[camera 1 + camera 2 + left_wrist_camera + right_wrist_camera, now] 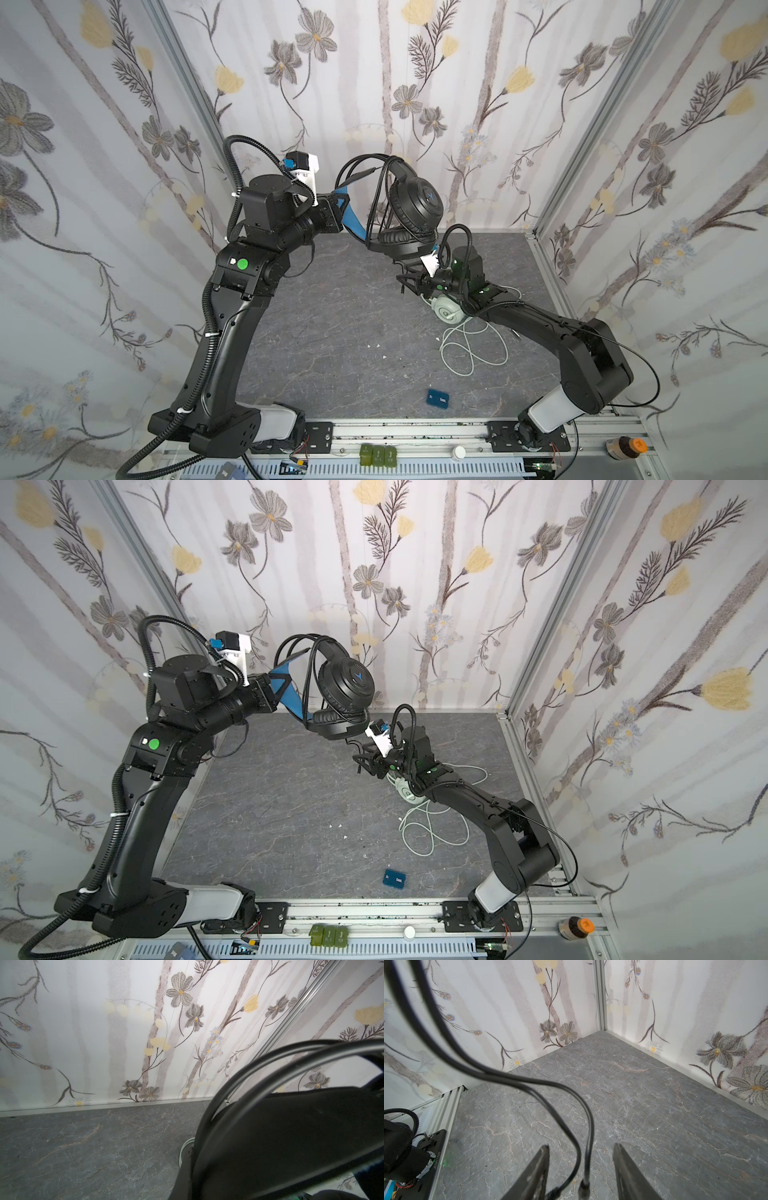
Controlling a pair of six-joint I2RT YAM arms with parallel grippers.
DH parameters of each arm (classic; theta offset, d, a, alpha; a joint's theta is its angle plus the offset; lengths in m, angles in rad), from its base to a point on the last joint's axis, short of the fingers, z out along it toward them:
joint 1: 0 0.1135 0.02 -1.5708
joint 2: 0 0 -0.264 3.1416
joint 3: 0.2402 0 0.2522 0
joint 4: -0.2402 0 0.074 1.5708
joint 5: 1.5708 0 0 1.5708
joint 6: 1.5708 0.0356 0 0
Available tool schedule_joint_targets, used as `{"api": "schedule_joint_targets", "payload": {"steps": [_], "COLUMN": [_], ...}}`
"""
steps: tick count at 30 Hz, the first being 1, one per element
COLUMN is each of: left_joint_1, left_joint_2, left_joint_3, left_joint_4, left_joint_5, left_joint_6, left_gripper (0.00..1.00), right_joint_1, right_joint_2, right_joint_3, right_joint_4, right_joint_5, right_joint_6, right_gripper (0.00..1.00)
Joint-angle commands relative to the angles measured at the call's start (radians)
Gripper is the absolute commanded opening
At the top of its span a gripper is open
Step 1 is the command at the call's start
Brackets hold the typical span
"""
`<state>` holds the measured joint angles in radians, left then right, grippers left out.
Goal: Wrap the headphones
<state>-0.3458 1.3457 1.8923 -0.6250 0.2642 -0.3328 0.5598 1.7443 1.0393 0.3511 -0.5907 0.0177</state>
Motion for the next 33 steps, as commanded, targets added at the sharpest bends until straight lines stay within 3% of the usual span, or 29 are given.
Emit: {"api": "schedule_joint_targets", "payload": {"steps": [1, 11, 18, 22, 33], "left_joint_1": [0.002, 0.002, 0.002, 0.002, 0.002], "left_joint_2": [-0.008, -0.011, -0.010, -0.003, 0.047], "left_joint_3": [0.001, -0.004, -0.004, -0.004, -0.025], "left_joint_4": [0.090, 0.094, 0.091, 0.108, 0.216], "left_joint_5": [0.003, 0.009, 0.000, -0.011, -0.193], "left_joint_6": [-0.035, -0.041, -0.044, -0.061, -0.201], "left_gripper": [0.00, 0.00, 0.00, 0.00, 0.00], "right_joint_1": [0.003, 0.012, 0.018, 0.030, 0.086], "right_joint_2": [-0.001, 0.023, 0.001, -0.008, -0.098], "right_joint_3": [-0.004, 0.007, -0.006, -0.008, -0.103], "right_joint_4": [0.009, 0.018, -0.021, -0.069, -0.093], "right_joint_5": [0.019, 0.015, 0.062, 0.119, 0.345], "right_joint_6": [0.005, 0.023, -0.019, -0.052, -0.036], "right_gripper": [0.48, 0.47, 0.11, 0.00, 0.00]}}
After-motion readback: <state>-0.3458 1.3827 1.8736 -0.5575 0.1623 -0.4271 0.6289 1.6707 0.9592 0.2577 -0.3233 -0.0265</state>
